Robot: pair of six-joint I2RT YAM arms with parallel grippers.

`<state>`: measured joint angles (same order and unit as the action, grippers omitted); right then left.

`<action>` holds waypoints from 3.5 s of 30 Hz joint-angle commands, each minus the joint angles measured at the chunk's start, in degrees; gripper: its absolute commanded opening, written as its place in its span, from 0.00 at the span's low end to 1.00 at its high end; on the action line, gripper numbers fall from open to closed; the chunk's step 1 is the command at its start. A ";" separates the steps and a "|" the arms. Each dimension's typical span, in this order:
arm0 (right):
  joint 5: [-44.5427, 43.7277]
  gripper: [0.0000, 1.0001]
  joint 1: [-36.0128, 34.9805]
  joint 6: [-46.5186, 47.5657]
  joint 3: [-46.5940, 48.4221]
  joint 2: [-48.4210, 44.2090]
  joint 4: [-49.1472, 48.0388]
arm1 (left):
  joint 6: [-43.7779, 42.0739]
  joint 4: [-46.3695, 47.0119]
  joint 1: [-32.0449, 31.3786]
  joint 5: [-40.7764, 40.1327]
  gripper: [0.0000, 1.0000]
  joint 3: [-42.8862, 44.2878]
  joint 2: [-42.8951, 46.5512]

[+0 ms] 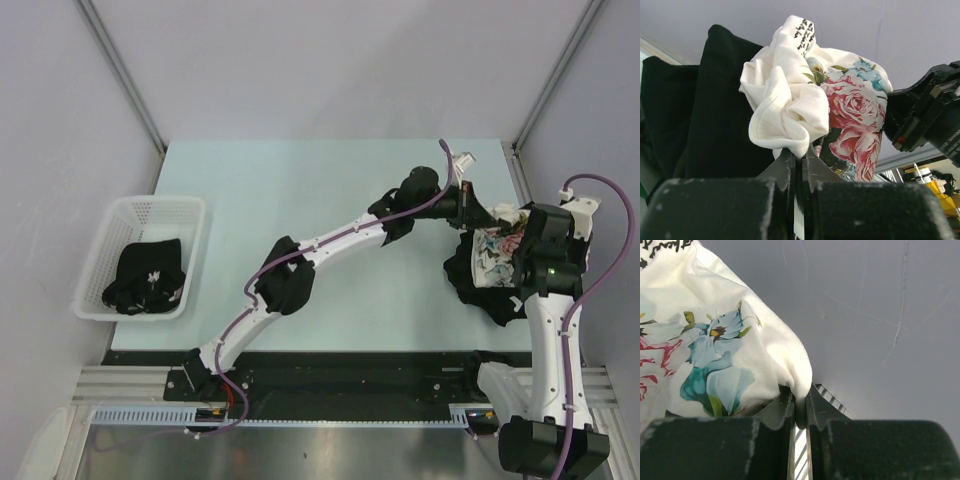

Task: Fold and stack the t-shirts
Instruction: Put the neatly folded tshirt into the corner of the board with both arms

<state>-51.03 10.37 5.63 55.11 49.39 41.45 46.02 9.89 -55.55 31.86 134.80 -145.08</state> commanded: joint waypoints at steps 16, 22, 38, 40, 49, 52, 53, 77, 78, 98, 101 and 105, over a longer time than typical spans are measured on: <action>-5.31 0.41 0.62 1.76 -0.18 3.70 -3.05 | -1.90 0.04 2.02 1.98 0.13 -1.38 3.48; -6.89 0.73 0.44 2.98 -0.09 3.88 -3.92 | -1.81 0.65 2.11 2.07 0.30 -1.12 3.57; -12.96 0.90 -2.28 7.20 6.31 5.63 -6.91 | -3.22 -0.22 2.20 0.31 0.82 -1.38 5.24; -13.05 0.91 -3.51 7.55 9.12 5.81 -6.91 | -3.48 -0.48 2.20 -0.04 0.86 -1.47 5.68; -12.52 0.92 -7.91 6.16 17.83 8.62 -3.31 | -8.14 -3.56 2.73 -2.59 1.00 -5.07 10.60; -10.68 0.92 -9.40 3.09 19.85 9.94 -1.20 | -9.45 -4.62 3.25 -3.11 0.99 -7.00 12.71; -10.07 0.92 -9.84 2.29 20.12 10.29 -0.85 | -9.81 -4.62 3.43 -3.90 1.00 -7.79 13.32; -11.80 1.00 -6.59 4.91 13.46 15.83 2.34 | -17.45 -8.83 8.18 -9.45 1.00 -16.68 23.87; -12.25 1.00 -6.68 6.14 12.49 15.13 1.45 | -17.46 -8.84 8.18 -9.44 0.99 -16.85 24.22; -19.63 1.00 -5.45 15.54 2.36 14.07 -14.19 | -17.72 -8.22 8.35 -8.13 0.99 -20.28 27.21; -21.04 1.00 -6.24 17.92 4.47 13.46 -15.79 | -17.54 -8.13 8.35 -8.13 1.00 -20.28 27.13; -22.71 1.00 -7.91 18.63 7.11 13.54 -15.52 | -17.28 -7.96 8.35 -8.04 0.99 -20.19 26.95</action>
<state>-69.28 3.92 21.96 57.65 64.36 29.30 29.45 -0.16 -47.48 22.90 114.83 -121.60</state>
